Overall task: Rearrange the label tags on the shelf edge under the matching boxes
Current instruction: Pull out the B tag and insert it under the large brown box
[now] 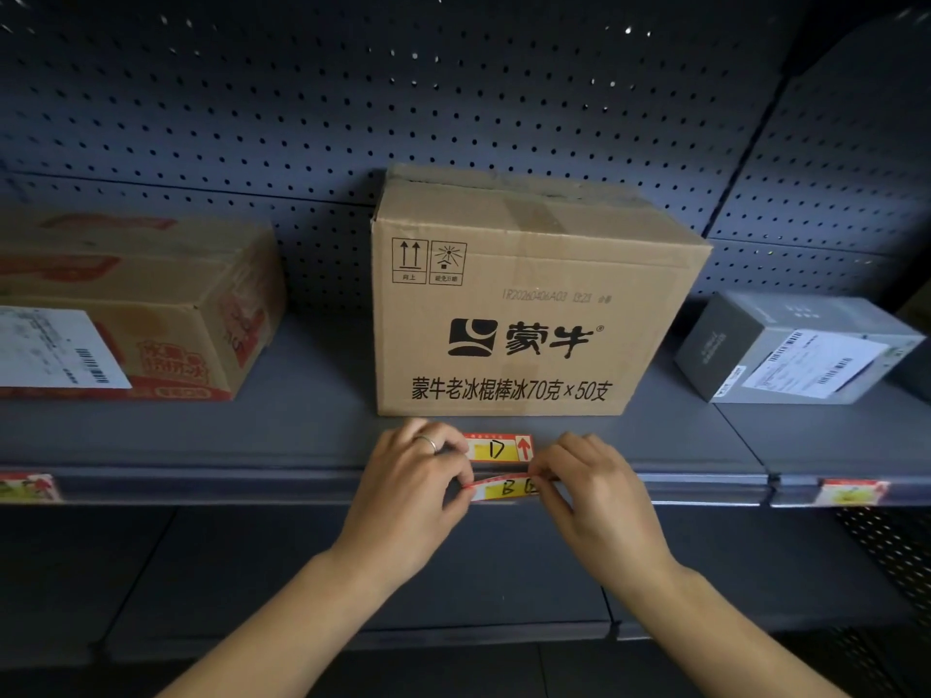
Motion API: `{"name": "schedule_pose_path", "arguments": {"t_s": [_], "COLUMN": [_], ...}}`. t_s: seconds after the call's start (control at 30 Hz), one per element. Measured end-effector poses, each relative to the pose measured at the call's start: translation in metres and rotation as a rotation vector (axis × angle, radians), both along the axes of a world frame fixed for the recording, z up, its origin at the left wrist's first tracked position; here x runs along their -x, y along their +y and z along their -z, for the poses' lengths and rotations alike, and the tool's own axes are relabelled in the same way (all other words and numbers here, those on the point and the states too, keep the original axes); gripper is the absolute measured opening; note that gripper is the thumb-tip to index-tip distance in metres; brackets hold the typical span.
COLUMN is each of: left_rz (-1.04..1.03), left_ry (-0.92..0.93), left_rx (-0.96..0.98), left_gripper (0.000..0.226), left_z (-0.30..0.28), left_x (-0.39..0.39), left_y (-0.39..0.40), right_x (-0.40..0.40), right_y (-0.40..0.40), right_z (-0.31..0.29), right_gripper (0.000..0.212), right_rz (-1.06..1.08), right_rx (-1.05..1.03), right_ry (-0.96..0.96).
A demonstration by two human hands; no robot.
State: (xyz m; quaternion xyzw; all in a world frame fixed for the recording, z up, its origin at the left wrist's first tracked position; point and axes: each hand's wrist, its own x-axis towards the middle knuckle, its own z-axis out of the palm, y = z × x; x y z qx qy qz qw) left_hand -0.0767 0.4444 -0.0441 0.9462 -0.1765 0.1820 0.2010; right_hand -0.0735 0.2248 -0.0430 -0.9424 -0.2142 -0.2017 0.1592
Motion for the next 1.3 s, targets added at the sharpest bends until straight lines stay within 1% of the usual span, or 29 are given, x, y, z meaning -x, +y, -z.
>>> {"name": "schedule_pose_path", "arguments": {"t_s": [0.1, 0.23, 0.3, 0.47, 0.6, 0.73, 0.87, 0.97, 1.07, 1.3], "left_rz": [-0.008, 0.004, -0.007, 0.004, 0.015, 0.042, 0.024, 0.013, 0.02, 0.076], "left_ry": [-0.003, -0.065, -0.068, -0.059, -0.079, -0.148, -0.188, -0.163, -0.184, -0.312], "left_rx": [0.003, 0.085, 0.089, 0.06, 0.073, 0.101, 0.101, 0.073, 0.041, 0.06], "left_gripper": [0.014, 0.011, 0.009, 0.011, 0.012, 0.009, 0.01, 0.015, 0.019, 0.007], "left_z": [0.004, -0.007, -0.01, -0.005, -0.003, 0.0, 0.002, 0.006, 0.01, 0.009], "left_x": [0.004, -0.002, -0.005, -0.007, -0.007, -0.006, -0.006, -0.003, -0.002, -0.009], "left_y": [0.006, 0.009, 0.008, 0.004, 0.005, 0.006, 0.004, 0.003, 0.004, 0.003], "right_x": [0.0, -0.001, -0.003, -0.004, -0.002, -0.004, -0.008, -0.007, -0.007, -0.008], "right_y": [0.001, 0.002, 0.002, -0.002, -0.003, -0.003, -0.002, -0.004, -0.005, -0.005], "right_z": [0.002, -0.006, -0.008, 0.0, 0.005, -0.003, -0.001, 0.008, 0.011, 0.006], "right_gripper": [0.008, 0.003, 0.002, 0.003, 0.006, 0.009, 0.004, 0.008, 0.009, 0.021], "right_rz": [-0.012, -0.019, -0.013, 0.012, 0.013, 0.009, 0.01, 0.008, 0.011, -0.007], "right_rx": [-0.002, -0.068, -0.081, -0.04, -0.024, -0.031, -0.04, -0.025, -0.011, -0.069], "right_ry": [-0.013, -0.049, -0.053, -0.031, -0.03, -0.077, -0.098, -0.101, -0.128, -0.173]}}
